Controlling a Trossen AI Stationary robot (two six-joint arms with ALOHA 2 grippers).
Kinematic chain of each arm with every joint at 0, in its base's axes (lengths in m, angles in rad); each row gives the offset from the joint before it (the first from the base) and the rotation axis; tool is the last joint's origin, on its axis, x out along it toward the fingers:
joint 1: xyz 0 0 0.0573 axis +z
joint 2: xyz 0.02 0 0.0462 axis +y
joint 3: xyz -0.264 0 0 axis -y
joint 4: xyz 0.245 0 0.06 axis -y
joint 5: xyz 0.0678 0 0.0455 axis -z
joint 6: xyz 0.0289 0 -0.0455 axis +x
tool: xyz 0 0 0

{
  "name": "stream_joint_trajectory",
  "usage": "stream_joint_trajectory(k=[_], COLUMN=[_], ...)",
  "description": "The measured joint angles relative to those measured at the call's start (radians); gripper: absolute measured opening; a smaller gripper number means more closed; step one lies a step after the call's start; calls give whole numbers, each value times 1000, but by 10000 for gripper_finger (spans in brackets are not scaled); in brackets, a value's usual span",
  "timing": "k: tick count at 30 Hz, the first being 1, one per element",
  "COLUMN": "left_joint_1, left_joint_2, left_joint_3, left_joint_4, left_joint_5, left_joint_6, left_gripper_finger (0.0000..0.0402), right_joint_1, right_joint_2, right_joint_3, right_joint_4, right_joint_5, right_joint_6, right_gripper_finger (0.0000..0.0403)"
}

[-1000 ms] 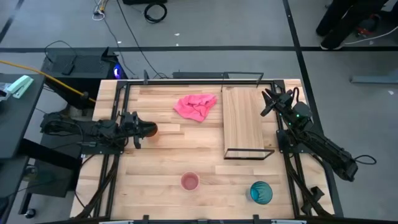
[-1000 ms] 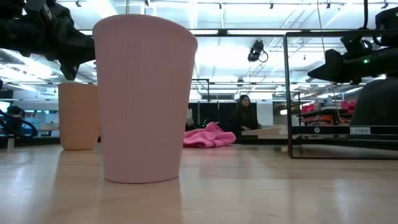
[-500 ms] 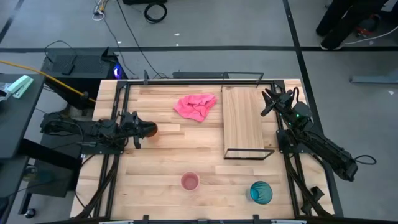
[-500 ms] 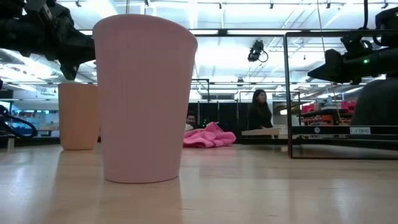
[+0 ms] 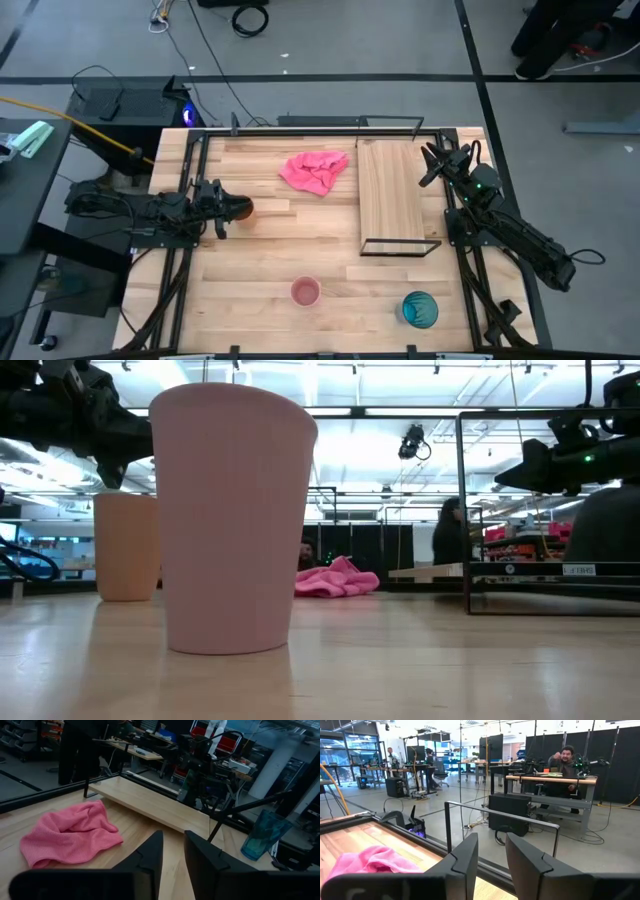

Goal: Stack small to large cups/mugs on shelf

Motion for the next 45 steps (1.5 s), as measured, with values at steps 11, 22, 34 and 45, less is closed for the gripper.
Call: stream_joint_trajectory(k=[11, 22, 34, 45], left_joint_1=[0, 0, 0, 6], left_joint_2=[0, 0, 0, 1], left_joint_3=[0, 0, 0, 1], left_joint_4=[0, 18, 281, 742], left_joint_5=[0, 0, -5, -8], left_joint_6=[0, -108, -289, -110], left_gripper_finger=[84, 91, 81, 73], right_joint_1=[0, 0, 0, 0], right_joint_2=[0, 0, 0, 0], right_joint_3=[0, 0, 0, 0], right_joint_4=[0, 0, 0, 2], right_joint_5=[0, 0, 0, 0], right_joint_6=[0, 0, 0, 74], right_gripper_finger=[107, 107, 107, 107])
